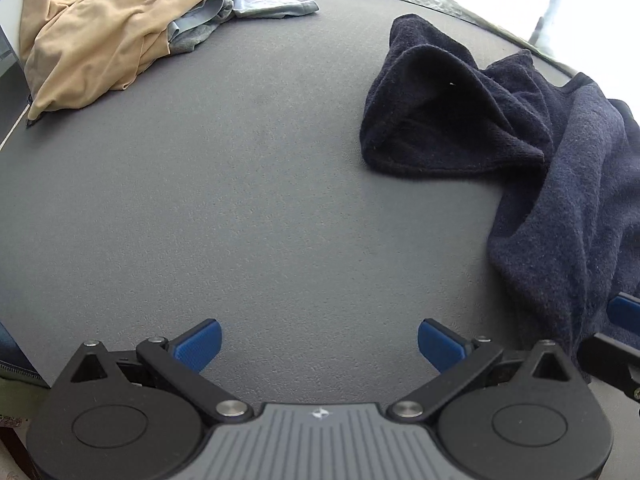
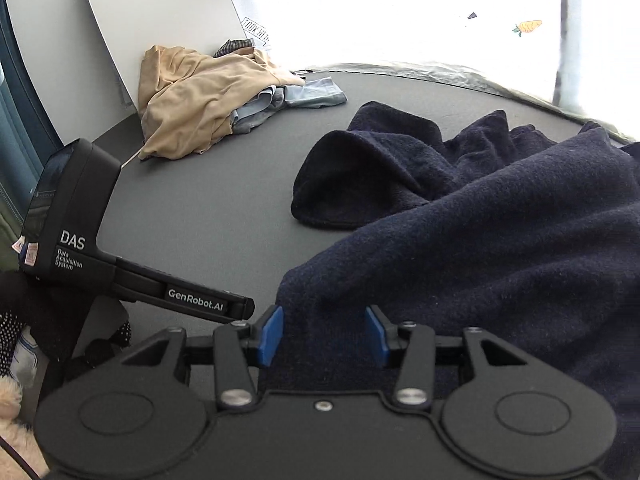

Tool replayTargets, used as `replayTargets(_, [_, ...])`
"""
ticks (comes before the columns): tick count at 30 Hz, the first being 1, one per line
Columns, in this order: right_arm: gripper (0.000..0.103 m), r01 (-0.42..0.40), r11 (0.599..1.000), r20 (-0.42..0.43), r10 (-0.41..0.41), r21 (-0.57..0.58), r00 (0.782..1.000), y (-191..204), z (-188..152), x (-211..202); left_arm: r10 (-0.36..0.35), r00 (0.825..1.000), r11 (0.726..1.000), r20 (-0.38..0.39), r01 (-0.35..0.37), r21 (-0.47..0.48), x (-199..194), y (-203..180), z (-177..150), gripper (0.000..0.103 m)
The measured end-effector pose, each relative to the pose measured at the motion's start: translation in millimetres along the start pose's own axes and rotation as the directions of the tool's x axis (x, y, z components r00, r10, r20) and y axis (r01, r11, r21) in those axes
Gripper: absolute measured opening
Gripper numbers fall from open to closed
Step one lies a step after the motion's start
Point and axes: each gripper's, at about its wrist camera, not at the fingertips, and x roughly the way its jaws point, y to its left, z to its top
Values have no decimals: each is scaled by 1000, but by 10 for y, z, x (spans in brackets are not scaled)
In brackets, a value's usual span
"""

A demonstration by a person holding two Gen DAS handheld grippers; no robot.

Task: Fold clothes
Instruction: 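Grasp the sweater body with the right tool and drag it flat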

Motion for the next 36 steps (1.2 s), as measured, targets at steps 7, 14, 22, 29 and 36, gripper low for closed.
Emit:
replayTargets(7, [55,276,941,99,-299,197,949,-659,-201,-543,-32,996,994,78,24,107,-144,-534,18,103])
replayTargets(14, [55,512,733,-39,-556,447,830,-1515,-731,-829,-23,997,990,68,13,139,-101,-832,-29,103])
replayTargets(22, [59,444,674,-78,-500,590,863,-2000,-1052,-705,-7,996,986,88,-8,169,-215,-873,-126,103])
replayTargets(29, [58,366,706,-4,-457,607,889,-2042,-967,-609,5,994,980,113,-27,196,-347,-815,-204,103])
replayTargets(36, [60,373,698,-36,-447,611,894,-2123,-935,-495,1,995,976,103,-23,215,-350,-813,-259,103])
